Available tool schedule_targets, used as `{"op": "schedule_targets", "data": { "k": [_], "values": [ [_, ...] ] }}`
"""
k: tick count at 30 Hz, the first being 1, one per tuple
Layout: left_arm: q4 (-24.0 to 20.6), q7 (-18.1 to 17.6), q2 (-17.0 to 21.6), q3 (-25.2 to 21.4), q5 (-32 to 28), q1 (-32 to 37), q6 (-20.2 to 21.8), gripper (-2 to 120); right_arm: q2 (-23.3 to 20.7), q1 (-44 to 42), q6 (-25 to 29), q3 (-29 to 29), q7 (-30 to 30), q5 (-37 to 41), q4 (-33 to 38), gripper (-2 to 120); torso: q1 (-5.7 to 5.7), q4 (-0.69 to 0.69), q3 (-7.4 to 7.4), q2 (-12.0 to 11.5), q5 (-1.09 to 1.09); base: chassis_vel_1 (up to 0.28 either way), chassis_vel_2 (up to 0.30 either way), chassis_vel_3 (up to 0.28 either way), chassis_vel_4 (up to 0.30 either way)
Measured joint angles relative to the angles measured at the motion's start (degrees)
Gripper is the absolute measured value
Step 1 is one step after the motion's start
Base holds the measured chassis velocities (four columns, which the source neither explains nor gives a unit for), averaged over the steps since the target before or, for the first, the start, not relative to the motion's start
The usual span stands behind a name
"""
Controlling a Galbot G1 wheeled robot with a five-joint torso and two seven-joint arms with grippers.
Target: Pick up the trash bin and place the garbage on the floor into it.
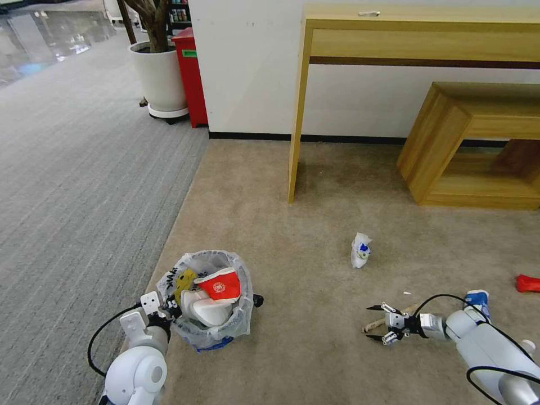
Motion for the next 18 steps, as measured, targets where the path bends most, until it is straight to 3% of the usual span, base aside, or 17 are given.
{"op": "schedule_targets", "data": {
  "k": [18],
  "values": [
    [-0.2, 0.0, 0.1, 0.1, -0.2, -0.1, -0.1, 0, 0.9, 0.5, 0.1, -0.4, 3.6, -2.6, -0.9, 82, 0.00, -0.03, 0.00, 0.0, -0.06, 0.000, 0.000, 0.000, 0.000]
  ]
}}
